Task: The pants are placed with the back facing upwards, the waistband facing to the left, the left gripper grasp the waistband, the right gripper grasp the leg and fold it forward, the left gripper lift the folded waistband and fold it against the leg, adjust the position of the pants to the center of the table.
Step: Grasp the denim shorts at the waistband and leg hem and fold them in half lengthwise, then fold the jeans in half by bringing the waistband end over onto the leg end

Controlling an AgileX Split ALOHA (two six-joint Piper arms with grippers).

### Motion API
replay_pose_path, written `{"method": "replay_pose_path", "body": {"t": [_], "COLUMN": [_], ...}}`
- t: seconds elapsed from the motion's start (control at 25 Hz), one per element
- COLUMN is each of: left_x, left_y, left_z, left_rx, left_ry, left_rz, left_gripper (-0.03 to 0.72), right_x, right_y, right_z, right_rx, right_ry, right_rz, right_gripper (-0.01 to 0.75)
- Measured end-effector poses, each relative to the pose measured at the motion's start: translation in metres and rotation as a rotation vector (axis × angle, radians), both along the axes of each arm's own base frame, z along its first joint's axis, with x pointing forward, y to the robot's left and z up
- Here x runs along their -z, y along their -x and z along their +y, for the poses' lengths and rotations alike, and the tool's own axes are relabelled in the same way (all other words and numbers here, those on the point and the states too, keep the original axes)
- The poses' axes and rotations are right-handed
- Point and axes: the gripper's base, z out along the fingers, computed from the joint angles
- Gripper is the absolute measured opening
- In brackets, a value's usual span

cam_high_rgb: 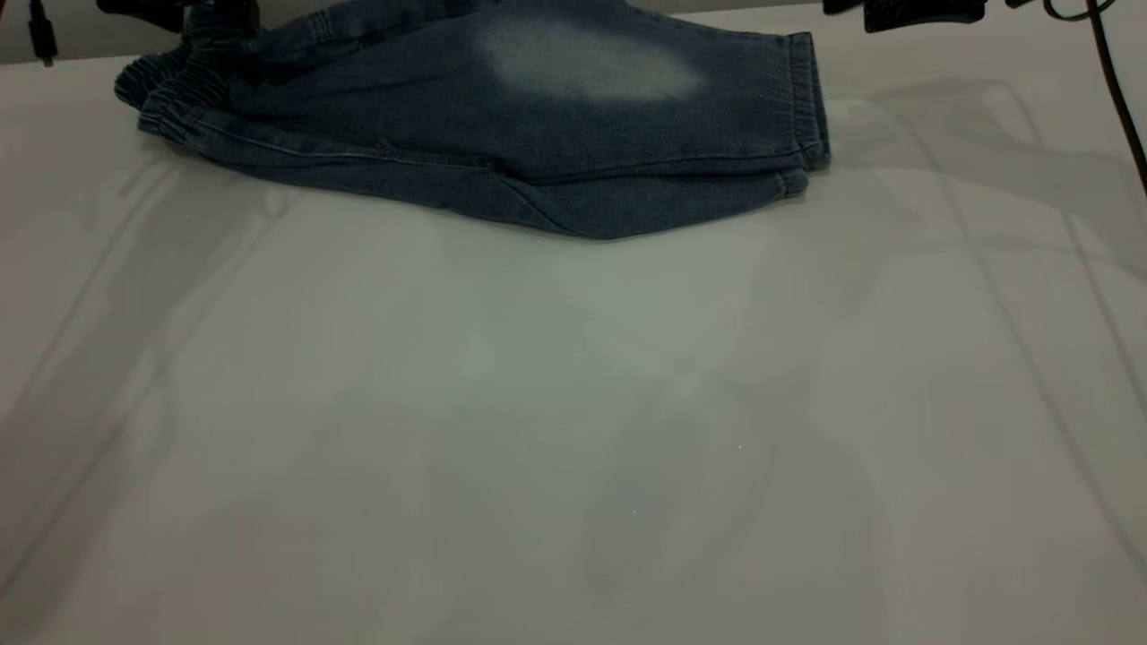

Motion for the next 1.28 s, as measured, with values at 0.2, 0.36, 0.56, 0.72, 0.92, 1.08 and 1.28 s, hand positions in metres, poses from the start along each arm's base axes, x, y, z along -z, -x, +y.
{"method": "replay_pose_path", "body": {"t": [0.2,0.36,0.56,0.72,0.92,1.08,1.28], "left_x": [-0.044,-0.074,-0.075,-0.072,-0.071,-0.062,-0.034], "left_y": [0.003,0.015,0.028,0.033,0.031,0.025,0.020], "left_z": [0.002,0.008,0.036,0.065,0.080,0.075,0.072], "left_rx": [0.001,-0.036,-0.099,-0.169,-0.135,-0.059,0.021], "left_ry": [-0.028,-0.062,-0.213,-0.230,-0.183,-0.117,-0.074], "left_rz": [-0.061,-0.018,0.130,0.181,0.160,0.138,0.173], "left_gripper": [0.508,0.509,0.509,0.509,0.509,0.509,0.509], "right_x": [-0.027,-0.050,-0.059,-0.055,-0.053,-0.053,-0.054], "right_y": [0.002,0.008,0.014,0.018,0.022,0.023,0.025], "right_z": [0.002,0.007,0.030,0.052,0.066,0.067,0.070], "right_rx": [-0.020,-0.060,-0.120,-0.146,-0.167,-0.166,-0.181], "right_ry": [-0.015,-0.033,0.006,0.045,0.060,0.047,0.030], "right_rz": [-0.045,-0.055,-0.049,-0.032,-0.006,0.009,0.027], "right_gripper": [0.496,0.507,0.508,0.508,0.508,0.508,0.508]}}
